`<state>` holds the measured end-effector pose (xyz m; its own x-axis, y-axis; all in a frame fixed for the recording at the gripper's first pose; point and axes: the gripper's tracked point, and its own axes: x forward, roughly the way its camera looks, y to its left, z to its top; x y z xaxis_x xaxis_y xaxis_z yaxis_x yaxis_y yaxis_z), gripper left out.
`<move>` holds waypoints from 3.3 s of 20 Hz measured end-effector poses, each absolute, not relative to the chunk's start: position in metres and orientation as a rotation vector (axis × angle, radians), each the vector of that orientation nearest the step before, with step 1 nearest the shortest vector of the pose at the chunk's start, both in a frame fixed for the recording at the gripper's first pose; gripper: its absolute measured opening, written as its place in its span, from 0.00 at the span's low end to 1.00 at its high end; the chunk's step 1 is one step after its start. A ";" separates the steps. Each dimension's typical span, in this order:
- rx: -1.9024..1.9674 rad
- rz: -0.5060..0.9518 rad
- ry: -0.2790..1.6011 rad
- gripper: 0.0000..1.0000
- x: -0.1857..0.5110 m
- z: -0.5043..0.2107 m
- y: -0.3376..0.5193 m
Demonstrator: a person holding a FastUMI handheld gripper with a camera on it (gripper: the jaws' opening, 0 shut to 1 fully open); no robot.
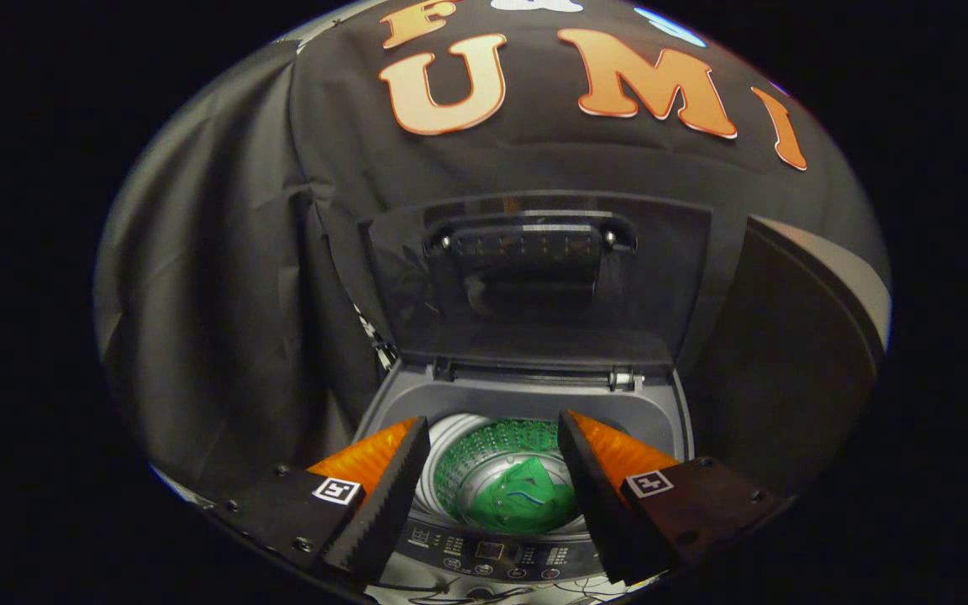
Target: Put the clothes into the washing machine and then close the washing machine lid.
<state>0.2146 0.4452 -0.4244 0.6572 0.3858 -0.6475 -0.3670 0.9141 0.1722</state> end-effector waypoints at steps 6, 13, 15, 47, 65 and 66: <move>0.109 0.436 0.593 0.98 0.226 -0.338 0.446; 0.118 0.415 0.366 0.98 0.230 -0.216 0.419; 0.089 0.405 0.291 0.98 0.239 -0.183 0.416; 0.021 0.247 0.606 1.00 0.463 -0.370 0.424; 0.011 0.278 0.511 0.99 0.328 -0.374 0.402; 0.014 0.279 0.510 0.99 0.320 -0.378 0.401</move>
